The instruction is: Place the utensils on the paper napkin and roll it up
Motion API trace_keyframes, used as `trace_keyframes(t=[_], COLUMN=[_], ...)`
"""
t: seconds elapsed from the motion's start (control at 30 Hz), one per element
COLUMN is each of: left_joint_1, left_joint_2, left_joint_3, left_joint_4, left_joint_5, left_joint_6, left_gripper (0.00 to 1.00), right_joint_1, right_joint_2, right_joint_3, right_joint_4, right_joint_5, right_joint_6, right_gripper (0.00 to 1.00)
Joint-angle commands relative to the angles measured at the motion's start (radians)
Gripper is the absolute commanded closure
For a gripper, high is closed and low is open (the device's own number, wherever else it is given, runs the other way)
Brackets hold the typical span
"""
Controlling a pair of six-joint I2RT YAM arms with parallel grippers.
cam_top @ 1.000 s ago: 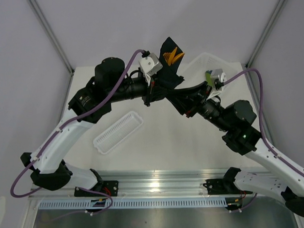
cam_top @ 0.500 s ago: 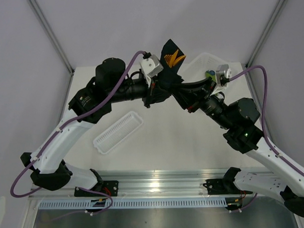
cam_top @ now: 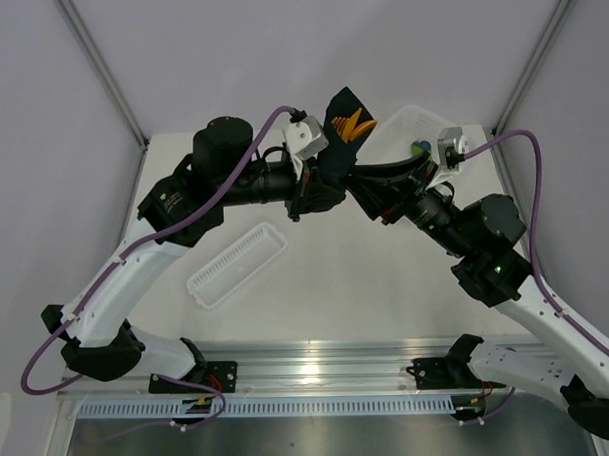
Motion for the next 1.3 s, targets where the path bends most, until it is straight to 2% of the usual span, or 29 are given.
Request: trace_keyframes(t=[0.0,0.53,0.8,0.87,0.93,1.07,1.27], left_joint_1=[-0.005,-0.005,-0.007,-0.007,-0.007,-0.007,-0.007], left_joint_2=[-0.012,-0.009,0.003,0.003,0.000,-0.009,-0.033], left_joint_3=[0.002,-0.003,-0.005,-0.005,-0.006,-0.011,-0.017], left_joint_4=[0.004,-0.022,-0.067,-0.082,-0.090,-0.097,-0.120], left_joint_5=[0.083,0.169,0.248,0.281,0.297,0.321,0.344], left_joint_6=[0.016,0.058,0.130,0.148,0.165,0.182,0.222], left_gripper=[0.99,0.99,0.99,0.99,0.99,0.99,0.98], right_joint_1=[-0.010,-0.014,-0.014,-0.014,-0.013,-0.013,-0.016], right_joint_2=[-0.008,-0.009,0.002,0.002,-0.001,-0.009,-0.040], right_joint_3=[0.032,0.029,0.032,0.031,0.031,0.032,0.029], right_joint_4=[-0.010,-0.027,0.022,0.035,0.045,0.058,0.041], right_joint_5=[-0.030,-0.078,-0.168,-0.199,-0.221,-0.265,-0.323], right_joint_6=[0.015,0.019,0.045,0.051,0.059,0.067,0.044], right_gripper=[0.62,0.53,0.55,0.57,0.68,0.74,0.93])
